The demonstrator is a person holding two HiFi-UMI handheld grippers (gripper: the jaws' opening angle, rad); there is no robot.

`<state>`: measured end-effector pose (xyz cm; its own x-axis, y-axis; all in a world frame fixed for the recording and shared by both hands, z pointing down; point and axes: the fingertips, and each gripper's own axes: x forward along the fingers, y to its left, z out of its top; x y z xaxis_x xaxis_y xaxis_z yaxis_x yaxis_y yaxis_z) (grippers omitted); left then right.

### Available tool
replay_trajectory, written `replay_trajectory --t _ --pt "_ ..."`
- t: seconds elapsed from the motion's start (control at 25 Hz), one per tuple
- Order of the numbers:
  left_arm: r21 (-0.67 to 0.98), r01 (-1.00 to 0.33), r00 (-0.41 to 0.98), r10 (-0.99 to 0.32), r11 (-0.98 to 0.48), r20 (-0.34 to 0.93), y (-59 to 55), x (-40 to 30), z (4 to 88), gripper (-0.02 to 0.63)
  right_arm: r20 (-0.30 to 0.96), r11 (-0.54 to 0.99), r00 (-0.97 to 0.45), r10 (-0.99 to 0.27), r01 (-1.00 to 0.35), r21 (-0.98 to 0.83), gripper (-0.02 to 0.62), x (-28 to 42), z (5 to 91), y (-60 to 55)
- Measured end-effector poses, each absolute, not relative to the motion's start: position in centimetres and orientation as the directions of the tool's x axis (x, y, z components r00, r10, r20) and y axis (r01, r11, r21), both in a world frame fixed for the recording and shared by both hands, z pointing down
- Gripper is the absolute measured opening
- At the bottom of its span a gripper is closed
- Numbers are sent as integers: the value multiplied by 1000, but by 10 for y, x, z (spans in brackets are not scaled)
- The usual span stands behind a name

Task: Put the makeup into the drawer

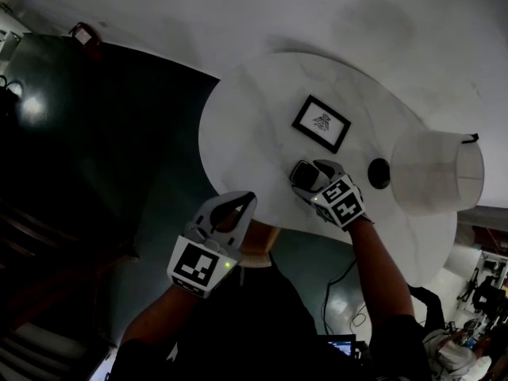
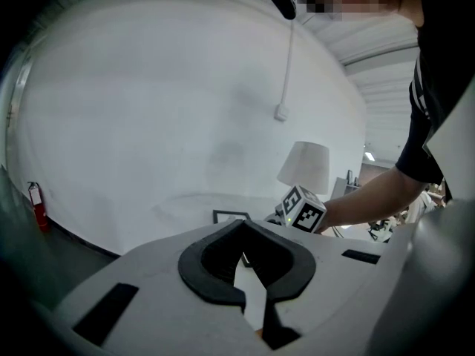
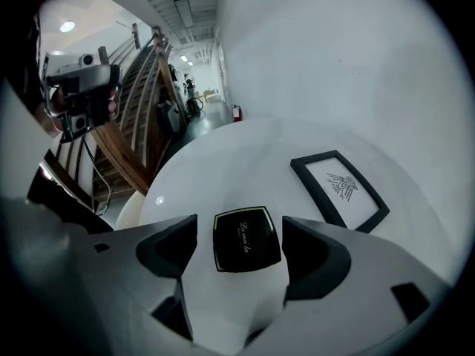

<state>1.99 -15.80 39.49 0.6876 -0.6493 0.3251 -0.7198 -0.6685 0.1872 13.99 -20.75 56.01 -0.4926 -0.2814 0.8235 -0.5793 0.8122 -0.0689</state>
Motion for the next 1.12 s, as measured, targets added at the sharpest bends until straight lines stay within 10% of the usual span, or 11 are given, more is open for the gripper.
replay_trajectory --t 1.12 --pt "208 -729 678 -647 -652 350 -145 1 404 11 908 849 -370 -197 -527 -31 298 144 589 -201"
